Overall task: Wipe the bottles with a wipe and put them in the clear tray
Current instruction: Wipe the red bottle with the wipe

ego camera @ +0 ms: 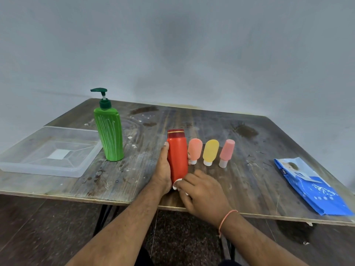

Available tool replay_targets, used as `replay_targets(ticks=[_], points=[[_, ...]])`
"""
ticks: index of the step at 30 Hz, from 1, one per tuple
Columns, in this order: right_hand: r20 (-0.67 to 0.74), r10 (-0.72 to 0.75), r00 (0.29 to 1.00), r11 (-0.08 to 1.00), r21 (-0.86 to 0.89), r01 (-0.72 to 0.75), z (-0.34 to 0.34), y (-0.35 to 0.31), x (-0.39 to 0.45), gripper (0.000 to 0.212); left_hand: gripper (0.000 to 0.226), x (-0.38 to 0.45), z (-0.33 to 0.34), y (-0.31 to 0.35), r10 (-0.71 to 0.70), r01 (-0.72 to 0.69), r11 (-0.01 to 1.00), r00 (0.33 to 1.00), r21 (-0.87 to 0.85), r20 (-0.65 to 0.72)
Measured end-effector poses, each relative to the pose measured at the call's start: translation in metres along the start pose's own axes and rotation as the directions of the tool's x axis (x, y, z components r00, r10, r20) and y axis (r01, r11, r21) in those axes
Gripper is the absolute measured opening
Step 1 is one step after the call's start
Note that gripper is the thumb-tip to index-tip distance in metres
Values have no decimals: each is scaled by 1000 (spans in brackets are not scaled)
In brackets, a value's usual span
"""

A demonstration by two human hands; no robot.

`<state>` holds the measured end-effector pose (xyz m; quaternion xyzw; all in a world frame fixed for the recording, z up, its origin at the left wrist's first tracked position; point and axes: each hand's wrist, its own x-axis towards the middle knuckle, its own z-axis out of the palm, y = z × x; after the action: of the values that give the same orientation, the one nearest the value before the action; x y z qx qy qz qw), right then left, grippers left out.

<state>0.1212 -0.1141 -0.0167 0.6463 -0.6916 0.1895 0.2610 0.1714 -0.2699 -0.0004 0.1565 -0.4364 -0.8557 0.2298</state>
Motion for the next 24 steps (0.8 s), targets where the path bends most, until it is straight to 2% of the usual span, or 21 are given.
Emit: replay_targets(ticks=[6, 12, 16, 24], points=[[-4, -46, 999, 998, -42, 46, 2, 6, -8, 13, 84, -1, -1, -1, 8, -8, 1000, 1000, 20, 0], [-126, 95, 987, 994, -45, -102, -12, 22, 33, 15, 80, -6, 1, 1, -43, 46, 995, 999, 85, -31], [-208, 197, 958, 978, -25, -207, -18, 37, 61, 15, 71, -9, 7, 3, -16, 22, 992, 999, 124, -47], [-219, 302, 928, 952, 115, -283, -17, 39, 60, 16, 68, -13, 8, 4, 0, 11, 987, 998, 162, -68]])
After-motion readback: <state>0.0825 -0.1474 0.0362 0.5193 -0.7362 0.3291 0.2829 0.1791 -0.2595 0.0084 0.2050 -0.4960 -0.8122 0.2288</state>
